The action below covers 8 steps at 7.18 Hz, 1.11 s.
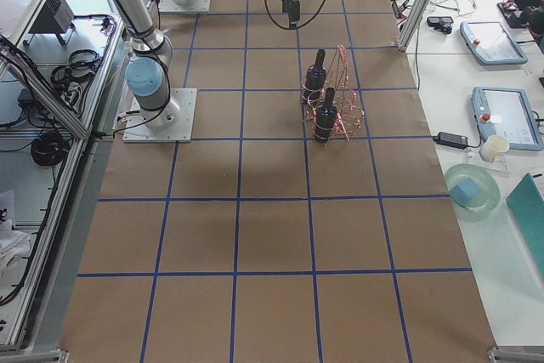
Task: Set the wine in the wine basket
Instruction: 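Move the left gripper down over the lying dark wine bottle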
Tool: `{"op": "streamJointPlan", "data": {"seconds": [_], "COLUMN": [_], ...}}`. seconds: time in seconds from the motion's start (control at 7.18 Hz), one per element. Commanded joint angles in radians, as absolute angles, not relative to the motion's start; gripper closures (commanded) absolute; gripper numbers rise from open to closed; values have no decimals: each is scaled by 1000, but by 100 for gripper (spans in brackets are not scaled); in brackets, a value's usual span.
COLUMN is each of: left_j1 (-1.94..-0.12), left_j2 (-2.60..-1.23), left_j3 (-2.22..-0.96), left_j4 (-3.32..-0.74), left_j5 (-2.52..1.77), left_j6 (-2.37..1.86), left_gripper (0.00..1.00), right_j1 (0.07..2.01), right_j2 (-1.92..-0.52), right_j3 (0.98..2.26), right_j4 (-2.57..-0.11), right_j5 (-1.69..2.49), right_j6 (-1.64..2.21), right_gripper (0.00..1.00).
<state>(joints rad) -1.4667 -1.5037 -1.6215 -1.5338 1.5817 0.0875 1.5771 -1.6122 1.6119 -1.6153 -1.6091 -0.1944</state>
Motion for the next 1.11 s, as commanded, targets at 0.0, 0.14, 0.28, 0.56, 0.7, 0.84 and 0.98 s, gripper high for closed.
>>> {"op": "streamJointPlan", "data": {"seconds": [0.0, 0.14, 0.28, 0.56, 0.7, 0.84, 0.98], "left_j1": [-1348, -1265, -1203, -1090, -1047, -1026, -1025], "left_j2": [-1522, -1546, -1577, -1629, -1667, -1719, -1786], "left_j3": [-1608, -1582, -1533, -1476, -1468, -1429, -1369], "left_j4": [-1497, -1499, -1497, -1500, -1471, -1454, -1454], "left_j5": [1592, 1583, 1594, 1571, 1536, 1529, 1526], "left_j6": [223, 283, 407, 478, 550, 555, 552], "left_gripper": [0, 0, 0, 0, 0, 0, 0], "right_j1": [1577, 1575, 1577, 1577, 1577, 1577, 1577], "right_j2": [-1612, -1611, -1611, -1608, -1608, -1608, -1608], "right_j3": [1612, 1611, 1612, 1612, 1612, 1612, 1614], "right_j4": [-1617, -1615, -1612, -1611, -1611, -1611, -1609], "right_j5": [-1609, -1609, -1611, -1611, -1611, -1611, -1611], "right_j6": [-193, -193, -193, -193, -192, -192, -192], "right_gripper": [0, 0, 0, 0, 0, 0, 0]}}
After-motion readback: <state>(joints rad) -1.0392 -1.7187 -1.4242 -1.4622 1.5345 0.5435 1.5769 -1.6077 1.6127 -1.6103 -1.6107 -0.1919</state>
